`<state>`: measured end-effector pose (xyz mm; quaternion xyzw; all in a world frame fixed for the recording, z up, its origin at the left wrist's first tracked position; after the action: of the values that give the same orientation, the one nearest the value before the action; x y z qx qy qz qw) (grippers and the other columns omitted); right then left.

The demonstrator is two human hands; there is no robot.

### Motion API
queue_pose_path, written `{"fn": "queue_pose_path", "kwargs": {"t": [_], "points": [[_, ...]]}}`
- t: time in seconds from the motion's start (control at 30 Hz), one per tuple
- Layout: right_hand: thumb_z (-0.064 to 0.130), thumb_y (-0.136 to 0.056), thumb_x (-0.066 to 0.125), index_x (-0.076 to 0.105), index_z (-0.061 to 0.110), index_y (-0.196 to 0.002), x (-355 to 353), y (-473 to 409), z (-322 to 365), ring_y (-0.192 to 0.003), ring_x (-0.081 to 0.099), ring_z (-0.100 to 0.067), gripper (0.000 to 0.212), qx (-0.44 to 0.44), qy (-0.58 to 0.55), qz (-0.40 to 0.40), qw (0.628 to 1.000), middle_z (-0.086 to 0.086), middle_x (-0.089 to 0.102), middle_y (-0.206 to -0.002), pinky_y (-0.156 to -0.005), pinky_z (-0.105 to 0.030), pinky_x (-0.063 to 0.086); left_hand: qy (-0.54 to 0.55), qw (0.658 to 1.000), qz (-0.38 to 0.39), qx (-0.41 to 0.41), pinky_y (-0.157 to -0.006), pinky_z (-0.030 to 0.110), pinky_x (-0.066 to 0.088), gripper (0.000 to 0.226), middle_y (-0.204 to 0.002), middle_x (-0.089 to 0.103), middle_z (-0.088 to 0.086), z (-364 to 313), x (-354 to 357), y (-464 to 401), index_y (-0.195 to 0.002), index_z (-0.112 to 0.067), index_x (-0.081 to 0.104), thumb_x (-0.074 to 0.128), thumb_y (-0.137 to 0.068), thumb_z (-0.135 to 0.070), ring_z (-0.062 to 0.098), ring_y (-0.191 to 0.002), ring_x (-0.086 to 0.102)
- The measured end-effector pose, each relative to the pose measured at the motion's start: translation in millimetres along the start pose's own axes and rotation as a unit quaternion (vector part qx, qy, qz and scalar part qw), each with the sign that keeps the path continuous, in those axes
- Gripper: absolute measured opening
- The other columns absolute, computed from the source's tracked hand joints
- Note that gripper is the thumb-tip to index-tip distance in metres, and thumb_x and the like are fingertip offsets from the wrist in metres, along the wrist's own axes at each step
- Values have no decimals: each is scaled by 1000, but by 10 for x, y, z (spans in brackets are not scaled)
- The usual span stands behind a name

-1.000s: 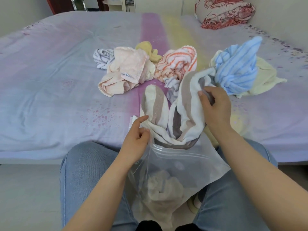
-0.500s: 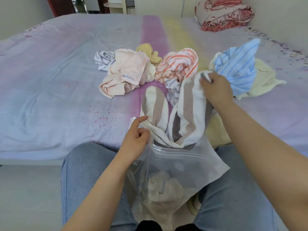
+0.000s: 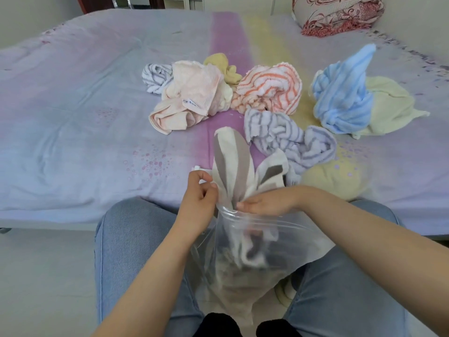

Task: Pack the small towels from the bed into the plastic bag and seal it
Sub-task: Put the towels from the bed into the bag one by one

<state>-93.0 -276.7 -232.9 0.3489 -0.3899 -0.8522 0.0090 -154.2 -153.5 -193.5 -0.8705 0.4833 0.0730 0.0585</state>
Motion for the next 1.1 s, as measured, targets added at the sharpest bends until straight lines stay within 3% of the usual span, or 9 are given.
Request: {"fn": "queue_pose_path", "kwargs": {"t": [0.07, 0.2, 0.33, 0.5, 0.67, 0.77, 0.87, 1.0, 1.1], "points": [[62, -95, 19, 62, 21, -121, -89, 36, -27, -111, 58, -12, 65, 20, -50, -9, 999, 2, 65, -118, -102, -33, 43, -8, 1000, 1, -5, -58, 23, 38, 16, -73, 47, 12, 19, -34, 5, -93, -24, 41, 42, -97, -9, 13, -56, 38], [43, -91, 56, 56, 33, -121, -902, 225, 256, -114, 59, -16, 32, -78, 35, -309, 947, 6, 63, -123, -94, -38, 48, -9, 1000, 3, 3, -55, 24, 36, 15, -69, 46, 13, 2, -76, 3, -93, -21, 41, 42, -96, -6, 15, -55, 35], [33, -77, 74, 23, 47, -144, -715, -211, 79, -137, 26, -28, 85, -6, 339, -210, 917, 6, 13, -158, -106, -43, 34, -9, 1000, 2, 2, -51, 17, 36, 15, -65, 45, 4, -20, -30, 6, -95, -19, 42, 41, -96, -3, 7, -48, 35], [31, -90, 56, 62, 22, -103, -949, -42, 193, -104, 54, -21, 17, -58, 276, -391, 876, 1, 56, -109, -70, -28, 39, -8, 1000, -2, 0, -54, 18, 38, 18, -72, 48, 14, 22, -92, 16, -94, -22, 42, 42, -95, -3, 11, -54, 37], [20, -84, 65, 71, 17, -87, -333, -94, 0, -65, 63, -6, 7, -41, -11, -56, 998, 7, 71, -79, -73, -28, 51, -11, 1000, 1, 6, -53, 17, 37, 23, -71, 47, 13, 1, -121, 15, -92, -24, 42, 42, -94, -1, 10, -52, 37], [34, -88, 60, 68, 20, -85, -839, 128, -122, -72, 63, -12, 17, -21, -38, -297, 954, 8, 68, -82, -67, -28, 49, -12, 1000, 8, 5, -54, 22, 36, 22, -71, 47, 13, 4, -105, 16, -94, -24, 44, 42, -92, -2, 18, -58, 36], [41, -85, 58, 65, 20, -98, -1419, 751, -272, -99, 55, -28, 25, 66, 157, -628, 760, -4, 58, -104, -78, -38, 42, -15, 1000, 12, 8, -54, 22, 38, 24, -71, 47, 12, 5, -84, 25, -95, -25, 47, 41, -91, -2, 18, -59, 37], [55, -80, 61, 36, 29, -135, -1307, 385, -1004, -125, 33, -39, 66, 212, 78, -466, 855, -12, 31, -138, -95, -52, 38, -20, 1000, 13, 5, -53, 21, 39, 29, -71, 48, 11, -1, -69, 22, -97, -28, 49, 41, -90, -1, 17, -59, 39], [34, -83, 59, 48, 22, -125, -1286, 372, -1212, -113, 43, -37, 45, 182, 40, -516, 836, -13, 44, -127, -83, -45, 41, -21, 1000, 14, 8, -53, 20, 39, 30, -70, 47, 10, -29, -56, 26, -98, -27, 50, 40, -89, 0, 16, -58, 39]]}}
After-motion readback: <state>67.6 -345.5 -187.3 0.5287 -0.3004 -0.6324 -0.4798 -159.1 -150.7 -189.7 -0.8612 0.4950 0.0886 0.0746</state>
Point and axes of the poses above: each hand's wrist, its own y-axis away from the middle knuckle, its own x-axis out of the palm, z = x × y, the point moved 10 cm from there along -y, towards the middle knuckle
